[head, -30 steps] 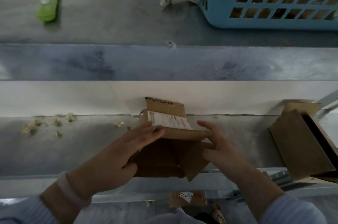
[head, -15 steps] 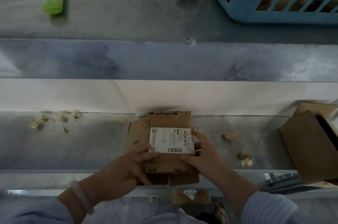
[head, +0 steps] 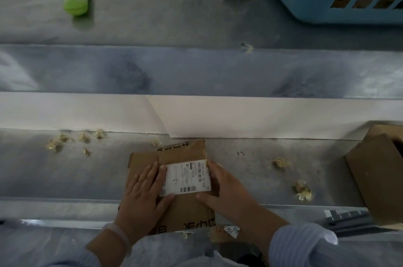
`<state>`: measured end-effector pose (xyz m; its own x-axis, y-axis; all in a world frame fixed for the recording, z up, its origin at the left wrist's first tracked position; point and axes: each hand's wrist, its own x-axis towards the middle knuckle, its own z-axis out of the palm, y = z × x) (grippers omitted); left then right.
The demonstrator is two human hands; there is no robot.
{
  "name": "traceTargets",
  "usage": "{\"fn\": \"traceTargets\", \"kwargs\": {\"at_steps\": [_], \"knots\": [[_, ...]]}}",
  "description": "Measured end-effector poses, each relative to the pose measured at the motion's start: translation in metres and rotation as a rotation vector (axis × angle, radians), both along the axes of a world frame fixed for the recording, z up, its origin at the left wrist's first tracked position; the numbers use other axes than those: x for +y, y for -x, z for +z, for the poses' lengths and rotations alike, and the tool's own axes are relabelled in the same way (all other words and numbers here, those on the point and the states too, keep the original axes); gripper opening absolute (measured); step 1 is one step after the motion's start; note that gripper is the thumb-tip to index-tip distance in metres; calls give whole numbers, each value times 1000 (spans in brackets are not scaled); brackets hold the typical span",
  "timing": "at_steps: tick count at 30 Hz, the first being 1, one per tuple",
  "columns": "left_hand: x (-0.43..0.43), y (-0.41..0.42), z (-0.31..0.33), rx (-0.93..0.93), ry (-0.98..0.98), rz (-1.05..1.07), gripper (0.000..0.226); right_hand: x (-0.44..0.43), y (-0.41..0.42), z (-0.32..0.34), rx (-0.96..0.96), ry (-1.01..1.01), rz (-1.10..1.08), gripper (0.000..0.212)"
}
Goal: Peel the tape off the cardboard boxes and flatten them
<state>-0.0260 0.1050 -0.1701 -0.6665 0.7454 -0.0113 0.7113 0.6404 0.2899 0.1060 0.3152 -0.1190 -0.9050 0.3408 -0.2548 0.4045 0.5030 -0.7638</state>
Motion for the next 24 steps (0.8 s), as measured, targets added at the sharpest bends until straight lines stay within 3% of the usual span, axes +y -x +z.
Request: {"fn": "traceTargets", "kwargs": {"at_steps": [5, 12, 18, 24], "knots": [[3, -1, 2, 42, 68, 65, 73, 13, 10, -2, -68, -265, 110, 56], [14, -5, 4, 70, 143, 43, 72, 32, 8, -11, -225, -662, 154, 56], [35, -18, 8, 79, 173, -6, 71, 73, -4, -7, -408, -593, -238, 63], [69, -29, 9, 62, 213, -42, 73, 102, -19, 6, -272, -684, -398, 42]]}}
